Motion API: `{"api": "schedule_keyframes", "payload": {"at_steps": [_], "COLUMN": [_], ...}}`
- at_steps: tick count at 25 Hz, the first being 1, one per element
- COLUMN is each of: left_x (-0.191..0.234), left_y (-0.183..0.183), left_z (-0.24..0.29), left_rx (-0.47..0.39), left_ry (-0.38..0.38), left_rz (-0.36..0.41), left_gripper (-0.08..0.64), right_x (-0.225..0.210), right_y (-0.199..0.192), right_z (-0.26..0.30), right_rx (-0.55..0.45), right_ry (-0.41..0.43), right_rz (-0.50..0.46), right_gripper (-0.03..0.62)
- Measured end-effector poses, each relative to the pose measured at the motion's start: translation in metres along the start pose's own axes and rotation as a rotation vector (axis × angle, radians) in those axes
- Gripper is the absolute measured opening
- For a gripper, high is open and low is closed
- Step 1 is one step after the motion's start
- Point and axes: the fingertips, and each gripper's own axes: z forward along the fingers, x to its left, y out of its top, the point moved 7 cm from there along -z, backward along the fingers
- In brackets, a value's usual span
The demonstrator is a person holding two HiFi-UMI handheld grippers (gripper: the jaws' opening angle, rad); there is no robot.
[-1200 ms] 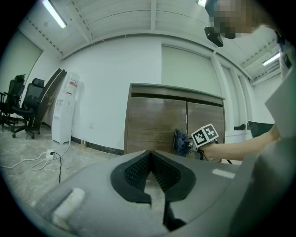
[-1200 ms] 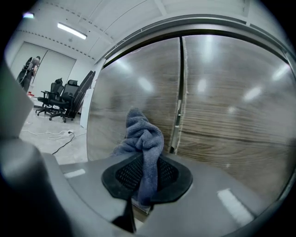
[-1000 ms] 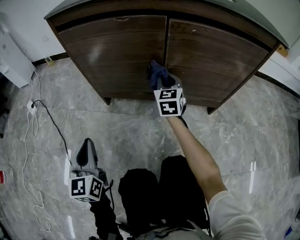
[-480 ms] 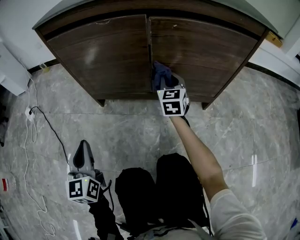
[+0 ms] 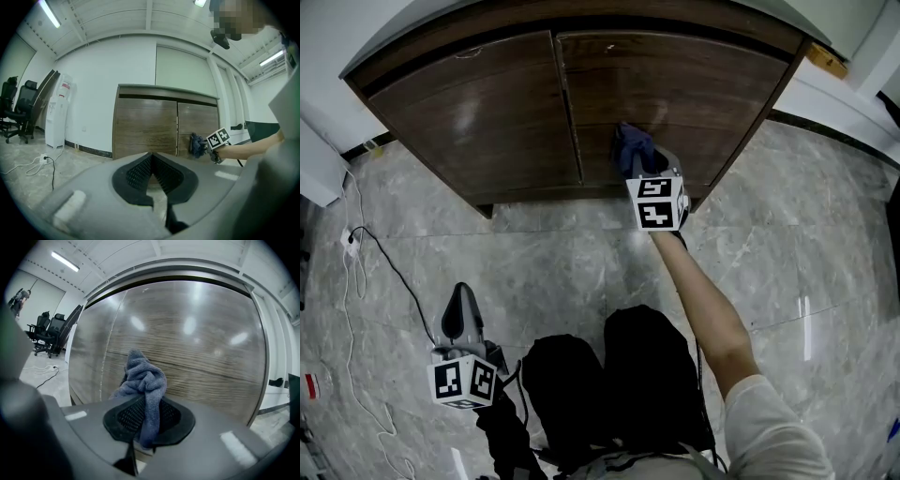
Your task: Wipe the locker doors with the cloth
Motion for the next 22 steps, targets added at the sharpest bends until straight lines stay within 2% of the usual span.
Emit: {"api": "schedule_keyframes", "payload": {"at_steps": [22], "left_x": [-0.034], "left_y": [-0.003], "left_z": [0.012], "left_rx": [0.013], "left_ry": [-0.046], "left_rz": [0.038], "left_gripper": [-0.002], "right_x": [-0.139], "right_y": [-0.042], "right_z": [-0.043], "right_rx": [0.043], "right_ry": [-0.185], "right_rz": [-0.002], "right_gripper": [0.044]}}
